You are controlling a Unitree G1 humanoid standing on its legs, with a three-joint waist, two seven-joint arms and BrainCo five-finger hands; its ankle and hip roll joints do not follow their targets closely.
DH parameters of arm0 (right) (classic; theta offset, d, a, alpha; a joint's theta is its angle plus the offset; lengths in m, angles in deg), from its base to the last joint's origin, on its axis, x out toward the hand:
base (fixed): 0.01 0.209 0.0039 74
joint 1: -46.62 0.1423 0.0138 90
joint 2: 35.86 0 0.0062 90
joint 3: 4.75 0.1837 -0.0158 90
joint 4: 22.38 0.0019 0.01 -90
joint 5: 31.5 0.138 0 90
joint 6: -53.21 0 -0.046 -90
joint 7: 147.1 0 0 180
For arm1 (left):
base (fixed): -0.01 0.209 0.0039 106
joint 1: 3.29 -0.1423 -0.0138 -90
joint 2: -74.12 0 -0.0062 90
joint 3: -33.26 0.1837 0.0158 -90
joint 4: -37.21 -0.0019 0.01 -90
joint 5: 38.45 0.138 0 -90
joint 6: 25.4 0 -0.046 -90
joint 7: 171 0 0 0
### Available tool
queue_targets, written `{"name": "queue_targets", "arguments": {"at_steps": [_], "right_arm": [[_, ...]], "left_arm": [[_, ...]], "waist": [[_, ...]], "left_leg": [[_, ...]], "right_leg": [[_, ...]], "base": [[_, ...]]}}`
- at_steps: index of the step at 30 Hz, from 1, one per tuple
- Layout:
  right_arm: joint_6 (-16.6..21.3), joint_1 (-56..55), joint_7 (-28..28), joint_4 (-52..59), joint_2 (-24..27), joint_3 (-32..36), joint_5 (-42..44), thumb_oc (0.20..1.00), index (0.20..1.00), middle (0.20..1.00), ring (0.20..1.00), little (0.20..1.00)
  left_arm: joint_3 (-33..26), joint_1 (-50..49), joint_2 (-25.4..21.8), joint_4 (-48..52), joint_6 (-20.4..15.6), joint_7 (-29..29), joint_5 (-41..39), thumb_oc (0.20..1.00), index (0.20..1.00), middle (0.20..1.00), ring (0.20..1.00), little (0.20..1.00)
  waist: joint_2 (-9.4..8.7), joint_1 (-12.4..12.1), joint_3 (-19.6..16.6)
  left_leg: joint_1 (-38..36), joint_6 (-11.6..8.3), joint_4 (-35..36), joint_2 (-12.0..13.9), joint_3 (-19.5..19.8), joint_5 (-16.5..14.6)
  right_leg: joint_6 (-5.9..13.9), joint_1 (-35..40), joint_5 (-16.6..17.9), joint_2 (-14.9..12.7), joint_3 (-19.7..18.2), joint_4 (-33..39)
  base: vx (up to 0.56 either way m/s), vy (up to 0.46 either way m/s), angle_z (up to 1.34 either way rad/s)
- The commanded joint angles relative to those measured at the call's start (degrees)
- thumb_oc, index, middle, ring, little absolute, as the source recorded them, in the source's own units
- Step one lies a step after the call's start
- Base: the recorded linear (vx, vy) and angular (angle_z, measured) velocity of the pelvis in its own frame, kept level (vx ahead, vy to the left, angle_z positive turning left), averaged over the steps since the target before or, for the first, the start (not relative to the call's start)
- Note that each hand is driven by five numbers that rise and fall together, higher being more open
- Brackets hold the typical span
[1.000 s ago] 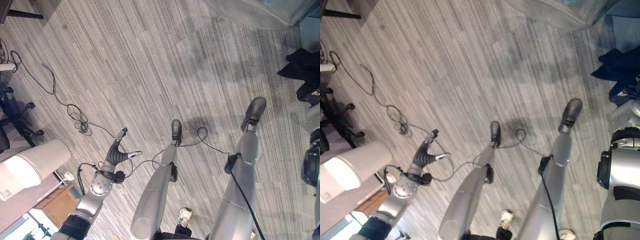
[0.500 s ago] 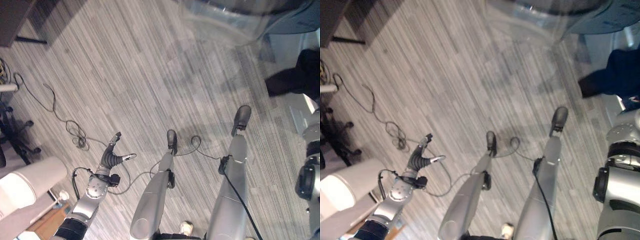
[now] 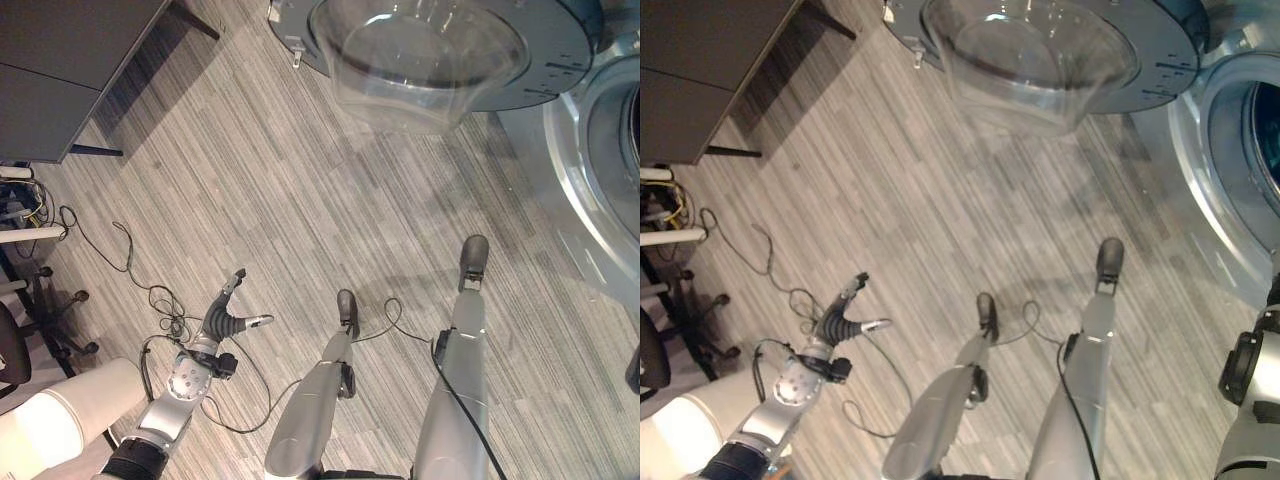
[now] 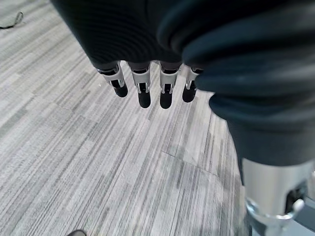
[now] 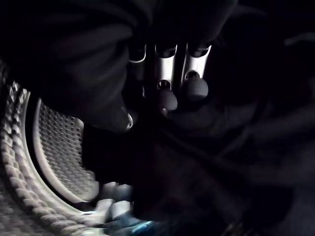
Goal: Grab the laundry basket,head to the washer,open it,put in the laundry and shut it.
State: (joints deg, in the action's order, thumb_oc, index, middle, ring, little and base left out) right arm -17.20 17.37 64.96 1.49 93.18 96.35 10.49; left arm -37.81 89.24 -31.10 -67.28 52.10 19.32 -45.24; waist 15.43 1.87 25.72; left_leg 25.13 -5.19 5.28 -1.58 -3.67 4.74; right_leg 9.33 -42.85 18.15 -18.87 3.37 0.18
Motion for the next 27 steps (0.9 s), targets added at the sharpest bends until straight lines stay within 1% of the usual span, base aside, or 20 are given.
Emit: {"name": "queue_targets", "arguments": {"at_steps": [1, 2, 3, 4, 5, 8, 9, 10, 13, 17, 21, 22, 23, 24, 25, 26, 27], "right_arm": [[-3.98, 6.5, -6.08, -4.5, 7.33, -10.49, 0.89, 1.0, 1.0, 1.0, 1.0, 1.0], [-3.88, 6.2, -7.24, -4.19, 5.93, -10.77, 1.92, 1.0, 1.0, 1.0, 1.0, 1.0], [-2.56, 5.15, -8.54, -2.26, 3.65, -9.6, 4.9, 1.0, 1.0, 1.0, 1.0, 1.0], [-1.74, 4.07, -9.17, -1.22, 2.44, -8.43, 6.66, 1.0, 1.0, 1.0, 1.0, 1.0], [-1.61, 3.39, -9.27, -0.91, 2.27, -7.95, 6.83, 1.0, 1.0, 1.0, 1.0, 1.0], [0.98, 0.43, -11.62, 2.09, -1.14, -4.81, 12.11, 1.0, 1.0, 1.0, 1.0, 1.0], [2.67, -1.62, -13.03, 4.39, -2.99, -3.01, 14.07, 1.0, 1.0, 1.0, 1.0, 1.0], [2.78, -2.09, -13.11, 4.66, -3.17, -2.69, 14.15, 1.0, 1.0, 1.0, 1.0, 1.0], [4.76, -5.95, -16.03, 8.69, -6.03, 0.46, 17.49, 1.0, 1.0, 1.0, 1.0, 1.0], [6.38, -12.73, -22.21, 12.87, -11.17, 5.33, 24.02, 1.0, 1.0, 1.0, 1.0, 1.0], [5.81, -18.25, -26.85, 14.72, -15.18, 7.8, 28.11, 1.0, 1.0, 1.0, 1.0, 1.0], [4.68, -22.44, -28.95, 15.87, -17.6, 8.75, 28.71, 1.0, 1.0, 1.0, 1.0, 1.0], [4.63, -22.82, -29.1, 15.99, -17.76, 8.93, 28.77, 1.0, 1.0, 1.0, 1.0, 1.0], [4.03, -25.11, -29.87, 16.48, -18.68, 8.94, 28.33, 1.0, 1.0, 1.0, 1.0, 1.0], [3.01, -27.23, -30.81, 16.61, -19.22, 8.7, 27.7, 1.0, 1.0, 1.0, 1.0, 1.0], [0.39, -34.71, -33.33, 18.49, -21.85, 8.75, 25.48, 1.0, 1.0, 1.0, 1.0, 1.0], [0.34, -35.11, -33.33, 18.77, -22.08, 8.86, 25.42, 1.0, 1.0, 1.0, 1.0, 1.0]], "left_arm": [[2.26, -2.41, -0.77, 0.27, -1.25, -0.47, -1.96, 1.0, 1.0, 1.0, 1.0, 1.0], [2.0, -2.53, -0.43, 0.57, -0.98, -0.55, -1.91, 1.0, 1.0, 1.0, 1.0, 1.0], [1.9, -2.81, 0.28, 0.6, -0.61, -0.89, -2.31, 1.0, 1.0, 1.0, 1.0, 1.0], [1.81, -2.95, 0.58, 0.49, -0.37, -1.06, -2.37, 1.0, 1.0, 1.0, 1.0, 1.0], [1.81, -3.02, 0.4, 0.47, -0.35, -1.08, -2.35, 1.0, 1.0, 1.0, 1.0, 1.0], [1.76, -2.93, 0.77, -0.13, 0.01, -1.8, -2.17, 1.0, 1.0, 1.0, 1.0, 1.0], [1.71, -2.87, 0.95, -0.3, 0.22, -2.26, -2.02, 1.0, 1.0, 1.0, 1.0, 1.0], [1.72, -2.92, 0.82, -0.31, 0.23, -2.27, -1.99, 1.0, 1.0, 1.0, 1.0, 1.0], [1.29, -3.07, 1.0, -0.66, 0.48, -3.01, -1.59, 1.0, 1.0, 1.0, 1.0, 1.0], [1.08, -3.53, 0.59, -0.74, 1.04, -4.68, -0.48, 1.0, 1.0, 1.0, 1.0, 1.0], [0.94, -4.0, 0.27, -1.68, 1.81, -6.61, 0.77, 1.0, 1.0, 1.0, 1.0, 1.0], [1.09, -4.34, 0.14, -2.59, 2.24, -7.51, 1.99, 1.0, 1.0, 1.0, 1.0, 1.0], [1.17, -4.45, 0.03, -2.65, 2.23, -7.54, 2.07, 1.0, 1.0, 1.0, 1.0, 1.0], [1.27, -4.61, 0.17, -3.51, 2.42, -8.0, 2.85, 1.0, 1.0, 1.0, 1.0, 1.0], [0.99, -4.7, 0.3, -4.06, 2.65, -8.38, 3.41, 1.0, 1.0, 1.0, 1.0, 1.0], [0.25, -5.5, 0.22, -5.31, 3.17, -9.58, 5.13, 1.0, 1.0, 1.0, 1.0, 1.0], [0.28, -5.7, 0.08, -5.26, 3.19, -9.62, 5.17, 1.0, 1.0, 1.0, 1.0, 1.0]], "waist": [[2.52, 0.54, -1.7], [2.62, 0.65, -1.62], [2.88, 0.65, -1.43], [2.87, 0.65, -1.43], [2.71, 0.62, -1.53], [2.6, 0.5, -1.59], [2.41, 0.58, -1.69], [2.31, 0.58, -1.69], [1.86, 0.72, -1.75], [0.48, 0.92, -1.99], [-1.15, 1.37, -2.3], [-2.44, 1.58, -2.59], [-2.53, 1.59, -2.57], [-3.14, 1.77, -2.74], [-3.82, 1.88, -3.08], [-5.58, 2.48, -3.35], [-5.67, 2.55, -3.26]], "left_leg": [[-5.85, -5.64, -0.35, 6.13, 0.19, -6.3], [-5.57, -5.59, -0.35, 6.08, 0.09, -6.23], [-5.33, -5.49, -0.33, 6.05, 0.04, -6.13], [-5.24, -5.42, -0.31, 6.03, 0.05, -6.18], [-5.25, -5.41, -0.32, 6.03, 0.09, -6.18], [-5.46, -5.19, -0.31, 5.96, 0.27, -6.39], [-5.75, -4.99, -0.34, 5.88, 0.44, -6.58], [-5.82, -4.97, -0.35, 5.89, 0.49, -6.59], [-6.42, -4.6, -0.54, 5.79, 0.8, -6.97], [-7.07, -4.06, -2.31, 5.54, 1.47, -8.24], [-7.63, -3.59, -4.61, 5.5, 1.86, -9.83], [-8.24, -3.33, -6.37, 5.52, 2.22, -10.91], [-8.33, -3.3, -6.61, 5.5, 2.29, -11.06], [-8.73, -3.13, -7.37, 5.6, 2.43, -11.58], [-9.12, -3.01, -7.99, 5.75, 2.54, -11.93], [-10.8, -2.53, -10.26, 5.69, 3.06, -13.52], [-10.99, -2.5, -10.47, 5.67, 3.15, -13.65]], "right_leg": [[5.15, -6.18, -11.93, 0.17, -2.23, -10.87], [5.11, -6.5, -11.84, 0.18, -2.39, -10.99], [5.04, -6.66, -11.63, 0.18, -2.42, -11.03], [5.02, -6.62, -11.55, 0.13, -2.41, -10.97], [5.03, -6.56, -11.52, 0.1, -2.36, -10.93], [5.04, -5.79, -11.18, -0.06, -2.06, -10.37], [5.03, -5.09, -11.01, -0.21, -1.88, -10.01], [5.04, -4.94, -10.99, -0.23, -1.8, -9.93], [5.07, -3.77, -10.8, -0.39, -1.6, -9.54], [5.21, -1.01, -10.09, -0.77, -0.77, -8.02], [5.38, 1.88, -9.26, -0.99, 0.11, -6.38], [5.48, 3.88, -8.87, -1.27, 0.74, -5.69], [5.5, 4.21, -8.83, -1.31, 0.84, -5.54], [5.52, 5.35, -8.71, -1.48, 1.04, -5.27], [5.51, 6.37, -8.71, -1.66, 1.36, -5.16], [5.55, 10.34, -8.47, -2.41, 2.35, -4.67], [5.57, 10.76, -8.46, -2.46, 2.48, -4.54]], "base": [[0.0, 0.0, 0.0], [0.0, 0.0, 0.0], [0.01, 0.028, -0.04], [0.0, 0.024, -0.06], [0.0, 0.013, -0.05], [0.0, 0.015, -0.04], [0.0, 0.0, 0.0], [0.0, 0.0, 0.0], [0.0, 0.0, 0.0], [-0.03, 0.03, 0.08], [-0.04, 0.027, 0.09], [-0.04, 0.028, 0.07], [0.0, 0.0, 0.0], [0.0, 0.0, 0.0], [-0.02, 0.063, 0.06], [-0.01, 0.06, 0.08], [-0.01, 0.068, 0.14]]}}
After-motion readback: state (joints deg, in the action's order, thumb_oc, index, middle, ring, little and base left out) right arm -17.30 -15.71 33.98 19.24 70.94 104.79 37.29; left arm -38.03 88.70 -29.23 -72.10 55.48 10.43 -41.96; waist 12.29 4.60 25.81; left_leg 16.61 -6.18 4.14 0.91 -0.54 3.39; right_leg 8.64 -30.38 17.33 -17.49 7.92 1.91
